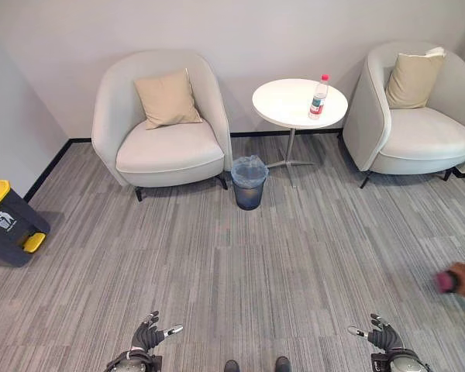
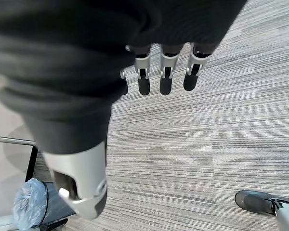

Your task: Gather garbage on tea table into small bin, then transfer packed bag to large trash can.

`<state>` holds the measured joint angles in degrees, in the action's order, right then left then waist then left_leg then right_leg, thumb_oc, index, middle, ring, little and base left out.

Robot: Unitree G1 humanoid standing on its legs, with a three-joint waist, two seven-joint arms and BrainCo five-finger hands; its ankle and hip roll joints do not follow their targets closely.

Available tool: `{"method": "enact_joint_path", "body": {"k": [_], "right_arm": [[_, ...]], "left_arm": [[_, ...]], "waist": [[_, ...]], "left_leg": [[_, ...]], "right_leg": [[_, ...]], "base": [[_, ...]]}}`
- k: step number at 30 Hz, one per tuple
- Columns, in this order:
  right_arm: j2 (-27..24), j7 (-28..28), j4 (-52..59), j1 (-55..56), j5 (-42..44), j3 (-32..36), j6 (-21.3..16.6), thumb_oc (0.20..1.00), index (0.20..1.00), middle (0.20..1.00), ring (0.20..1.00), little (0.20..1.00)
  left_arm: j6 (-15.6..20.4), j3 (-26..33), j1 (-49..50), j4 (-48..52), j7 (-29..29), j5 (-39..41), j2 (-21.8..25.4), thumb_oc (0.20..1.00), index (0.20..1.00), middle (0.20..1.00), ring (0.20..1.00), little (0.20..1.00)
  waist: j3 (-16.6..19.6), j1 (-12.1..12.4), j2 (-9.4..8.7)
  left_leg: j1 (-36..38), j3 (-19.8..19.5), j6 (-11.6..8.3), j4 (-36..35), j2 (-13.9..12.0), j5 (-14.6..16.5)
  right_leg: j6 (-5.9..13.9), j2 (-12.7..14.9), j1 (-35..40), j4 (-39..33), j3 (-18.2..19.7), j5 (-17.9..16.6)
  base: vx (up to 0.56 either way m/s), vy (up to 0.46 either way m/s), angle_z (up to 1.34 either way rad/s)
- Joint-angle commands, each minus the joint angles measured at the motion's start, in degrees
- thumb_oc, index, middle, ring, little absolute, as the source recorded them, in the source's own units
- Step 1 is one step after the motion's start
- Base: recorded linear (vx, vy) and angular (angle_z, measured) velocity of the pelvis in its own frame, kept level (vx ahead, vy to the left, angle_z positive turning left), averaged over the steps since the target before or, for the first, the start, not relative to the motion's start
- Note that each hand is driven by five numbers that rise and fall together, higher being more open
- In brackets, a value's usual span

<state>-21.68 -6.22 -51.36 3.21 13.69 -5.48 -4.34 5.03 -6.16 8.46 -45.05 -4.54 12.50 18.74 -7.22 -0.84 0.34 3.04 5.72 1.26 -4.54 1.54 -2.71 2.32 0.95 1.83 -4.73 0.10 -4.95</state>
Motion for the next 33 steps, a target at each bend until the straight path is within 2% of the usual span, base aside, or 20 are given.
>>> {"method": "enact_joint_path", "body": {"k": [1, 5, 8, 11, 13, 14, 15, 17, 19, 21, 22, 26, 27, 29, 31, 32, 33], "right_arm": [[-0.81, -1.46, 0.95, -4.31, 1.56, 1.36, -0.55, 1.0, 1.0, 1.0, 1.0, 1.0], [-0.81, -1.56, 1.91, -5.25, 1.28, 0.93, -0.48, 1.0, 1.0, 1.0, 1.0, 1.0], [-0.85, -1.52, 2.27, -5.34, 1.11, 0.71, -0.6, 1.0, 1.0, 1.0, 1.0, 1.0], [-1.34, -1.64, 3.73, -6.66, 0.33, -0.59, -0.54, 1.0, 1.0, 1.0, 1.0, 1.0], [-1.37, -1.75, 3.98, -6.72, 0.22, -0.82, -0.62, 1.0, 1.0, 1.0, 1.0, 1.0], [-1.44, -1.82, 4.32, -6.74, -0.02, -0.92, -0.67, 1.0, 1.0, 1.0, 1.0, 1.0], [-1.48, -1.72, 5.22, -6.39, -0.94, -1.2, -0.58, 1.0, 1.0, 1.0, 1.0, 1.0], [-1.64, -1.26, 7.03, -4.96, -1.38, -0.97, -0.9, 1.0, 1.0, 1.0, 1.0, 1.0], [-1.6, -1.08, 7.69, -4.31, -1.21, -0.81, -1.36, 1.0, 1.0, 1.0, 1.0, 1.0], [-1.87, -1.14, 7.63, -4.34, -1.04, -0.73, -1.79, 1.0, 1.0, 1.0, 1.0, 1.0], [-2.12, -1.11, 8.76, -3.91, -0.58, -0.61, -2.41, 1.0, 1.0, 1.0, 1.0, 1.0], [-2.46, -1.65, 8.25, -3.91, 0.7, -0.47, -2.54, 1.0, 1.0, 1.0, 1.0, 1.0], [-2.49, -1.66, 7.63, -4.3, 0.97, -0.63, -2.33, 1.0, 1.0, 1.0, 1.0, 1.0], [-2.58, -1.61, 7.07, -4.69, 1.45, -0.76, -2.31, 1.0, 1.0, 1.0, 1.0, 1.0], [-2.78, -1.5, 6.81, -4.32, 1.77, -0.74, -2.28, 1.0, 1.0, 1.0, 1.0, 1.0], [-2.77, -1.5, 6.79, -4.32, 1.77, -0.74, -2.29, 1.0, 1.0, 1.0, 1.0, 1.0], [-2.66, -1.61, 6.52, -4.25, 1.93, -0.68, -2.2, 1.0, 1.0, 1.0, 1.0, 1.0]], "left_arm": [[2.0, 2.29, -2.65, 1.14, -1.15, 1.52, 2.59, 1.0, 1.0, 1.0, 1.0, 1.0], [2.17, 2.91, -3.29, 1.54, -1.56, 1.94, 2.95, 1.0, 1.0, 1.0, 1.0, 1.0], [2.35, 3.06, -3.3, 1.73, -1.69, 1.94, 2.99, 1.0, 1.0, 1.0, 1.0, 1.0], [2.5, 2.49, -4.54, 1.38, -2.2, 2.54, 2.31, 1.0, 1.0, 1.0, 1.0, 1.0], [2.55, 2.37, -4.9, 0.96, -2.4, 2.65, 2.13, 1.0, 1.0, 1.0, 1.0, 1.0], [2.6, 2.36, -5.2, 0.69, -2.6, 2.84, 1.89, 1.0, 1.0, 1.0, 1.0, 1.0], [2.88, 2.05, -5.04, 1.15, -2.59, 2.65, 1.72, 1.0, 1.0, 1.0, 1.0, 1.0], [3.03, 1.81, -4.5, 1.49, -2.22, 1.68, 1.64, 1.0, 1.0, 1.0, 1.0, 1.0], [3.14, 1.65, -4.15, 1.5, -2.12, 1.33, 1.42, 1.0, 1.0, 1.0, 1.0, 1.0], [2.98, 1.27, -4.32, 1.25, -2.03, 1.41, 0.71, 1.0, 1.0, 1.0, 1.0, 1.0], [2.93, 1.1, -4.46, 1.6, -2.04, 1.81, 0.4, 1.0, 1.0, 1.0, 1.0, 1.0], [2.56, -0.37, -5.68, 1.68, -1.38, 2.42, -0.54, 1.0, 1.0, 1.0, 1.0, 1.0], [2.57, -0.9, -6.36, 1.46, -1.27, 2.8, -0.74, 1.0, 1.0, 1.0, 1.0, 1.0], [2.52, -1.86, -7.27, 1.31, -1.23, 2.99, -0.86, 1.0, 1.0, 1.0, 1.0, 1.0], [2.38, -2.69, -7.58, 1.58, -0.81, 2.48, -0.6, 1.0, 1.0, 1.0, 1.0, 1.0], [2.37, -2.7, -7.58, 1.58, -0.81, 2.48, -0.59, 1.0, 1.0, 1.0, 1.0, 1.0], [2.19, -2.79, -7.59, 1.46, -0.72, 2.43, -0.51, 1.0, 1.0, 1.0, 1.0, 1.0]], "waist": [[-2.26, 0.87, -1.77], [-3.67, 1.09, -1.58], [-3.96, 1.1, -1.5], [-5.32, 0.24, -1.12], [-5.57, 0.07, -1.13], [-5.85, -0.12, -0.92], [-6.22, -0.55, -0.63], [-5.57, -0.98, -0.87], [-5.09, -1.09, -0.77], [-4.62, -1.35, -0.4], [-4.6, -1.47, 0.02], [-4.62, -1.96, -0.08], [-5.01, -1.91, -0.13], [-5.75, -1.25, -0.74], [-5.91, -0.71, -1.76], [-5.93, -0.74, -1.79], [-6.09, -0.4, -1.8]], "left_leg": [[-3.4, -1.18, -0.91, 9.41, 1.15, 9.81], [-4.16, -1.04, 0.13, 10.97, 1.39, 11.3], [-3.79, -0.79, 0.24, 10.95, 1.28, 11.65], [0.09, 0.17, 0.17, 8.94, 1.44, 13.06], [0.87, 0.13, 0.07, 8.8, 1.46, 13.41], [2.01, 0.15, -0.19, 8.62, 1.26, 13.91], [4.72, 0.24, -0.92, 8.49, 0.66, 15.11], [6.3, -0.25, -1.72, 8.76, 0.43, 16.42], [6.68, -0.55, -2.39, 9.82, -0.13, 16.39], [5.61, -0.74, -4.41, 13.79, -1.89, 13.57], [4.75, -0.68, -5.9, 17.29, -3.69, 11.18], [-0.25, 0.74, -7.28, 26.41, -7.1, 5.79], [-1.44, 0.87, -6.85, 26.74, -7.26, 5.61], [-4.69, 0.36, -5.88, 25.83, -5.92, 7.58], [-8.78, 0.3, -5.06, 20.94, -4.15, 9.26], [-8.71, 0.27, -5.04, 20.88, -4.1, 9.25], [-10.28, 0.11, -5.16, 18.37, -3.63, 7.73]], "right_leg": [[5.02, 3.57, -1.37, 7.95, -0.59, 8.38], [6.09, 3.48, -6.06, 15.1, -0.13, 8.85], [6.38, 3.58, -7.42, 16.93, -0.65, 8.8], [6.81, 4.52, -12.26, 13.39, -3.96, 5.07], [6.78, 4.96, -13.08, 12.06, -4.79, 4.16], [6.82, 5.5, -13.77, 10.79, -6.42, 3.44], [6.97, 7.12, -15.79, 9.37, -11.04, 2.12], [6.77, 7.52, -14.41, 8.01, -11.51, 1.98], [6.16, 7.24, -13.51, 7.75, -11.52, 1.67], [5.15, 6.44, -11.91, 6.84, -11.73, 1.48], [4.02, 5.19, -10.19, 6.29, -11.81, 2.25], [1.25, 3.34, -5.88, 3.83, -12.25, 5.65], [0.84, 3.1, -4.95, 3.75, -12.17, 6.46], [0.7, 2.97, -3.16, 3.35, -11.58, 7.64], [1.01, 3.41, -1.9, 3.11, -11.47, 8.83], [1.04, 3.45, -1.83, 3.11, -11.51, 8.87], [1.03, 3.03, -0.96, 3.04, -11.31, 9.35]], "base": [[0.0, 0.082, -0.21], [0.03, 0.075, -0.25], [0.08, 0.022, -0.26], [0.21, -0.058, -0.41], [0.16, -0.074, -0.3], [0.4, -0.235, -0.16], [0.43, -0.271, -0.15], [0.38, -0.259, -0.03], [0.21, -0.158, 0.22], [0.19, -0.24, 0.45], [0.2, -0.291, 0.3], [0.17, -0.225, 0.02], [0.16, -0.145, -0.02], [0.18, -0.103, 0.08], [0.21, -0.081, 0.11], [0.19, -0.052, 0.15], [0.15, -0.022, 0.17]]}}
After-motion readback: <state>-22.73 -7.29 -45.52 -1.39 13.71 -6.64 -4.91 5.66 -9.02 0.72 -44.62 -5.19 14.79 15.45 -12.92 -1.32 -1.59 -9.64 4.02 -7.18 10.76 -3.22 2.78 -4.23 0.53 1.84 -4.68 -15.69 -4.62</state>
